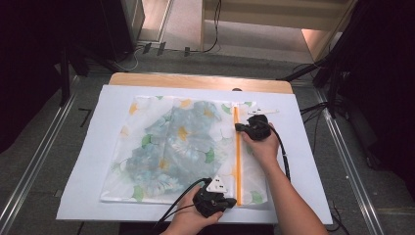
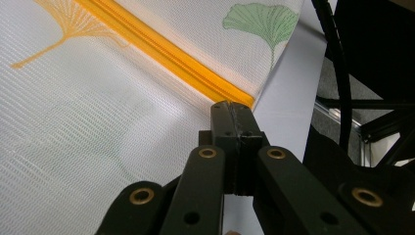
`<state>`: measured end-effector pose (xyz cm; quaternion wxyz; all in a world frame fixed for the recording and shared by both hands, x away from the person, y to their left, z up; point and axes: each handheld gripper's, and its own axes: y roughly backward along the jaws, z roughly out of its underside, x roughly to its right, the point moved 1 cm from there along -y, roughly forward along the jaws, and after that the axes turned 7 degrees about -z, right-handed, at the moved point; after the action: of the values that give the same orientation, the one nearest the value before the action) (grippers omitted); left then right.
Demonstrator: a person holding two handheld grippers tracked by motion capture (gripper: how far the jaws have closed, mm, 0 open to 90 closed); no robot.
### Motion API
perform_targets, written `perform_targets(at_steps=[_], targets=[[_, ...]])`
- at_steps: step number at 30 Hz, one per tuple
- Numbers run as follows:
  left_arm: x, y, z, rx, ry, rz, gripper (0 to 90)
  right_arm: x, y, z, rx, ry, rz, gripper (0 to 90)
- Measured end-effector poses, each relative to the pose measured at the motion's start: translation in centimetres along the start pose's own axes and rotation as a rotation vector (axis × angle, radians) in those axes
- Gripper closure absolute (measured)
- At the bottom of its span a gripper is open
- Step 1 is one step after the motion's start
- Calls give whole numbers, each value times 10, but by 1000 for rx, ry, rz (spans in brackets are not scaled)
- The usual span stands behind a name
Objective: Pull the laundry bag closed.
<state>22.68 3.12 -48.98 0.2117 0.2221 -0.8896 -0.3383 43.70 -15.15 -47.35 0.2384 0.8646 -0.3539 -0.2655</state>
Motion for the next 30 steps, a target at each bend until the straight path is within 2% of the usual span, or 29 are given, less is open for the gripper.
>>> perform_targets(at_steps=[8, 12, 30], targets=[[0, 0, 0, 4, 0, 1, 900, 14, -11, -16, 6, -18, 35, 900], [0, 0, 0, 6, 6, 5, 900, 22, -16, -25, 10, -44, 46, 900], [-1, -1, 0, 7, 10, 13, 900, 38, -35, -60, 17, -103, 95, 900]])
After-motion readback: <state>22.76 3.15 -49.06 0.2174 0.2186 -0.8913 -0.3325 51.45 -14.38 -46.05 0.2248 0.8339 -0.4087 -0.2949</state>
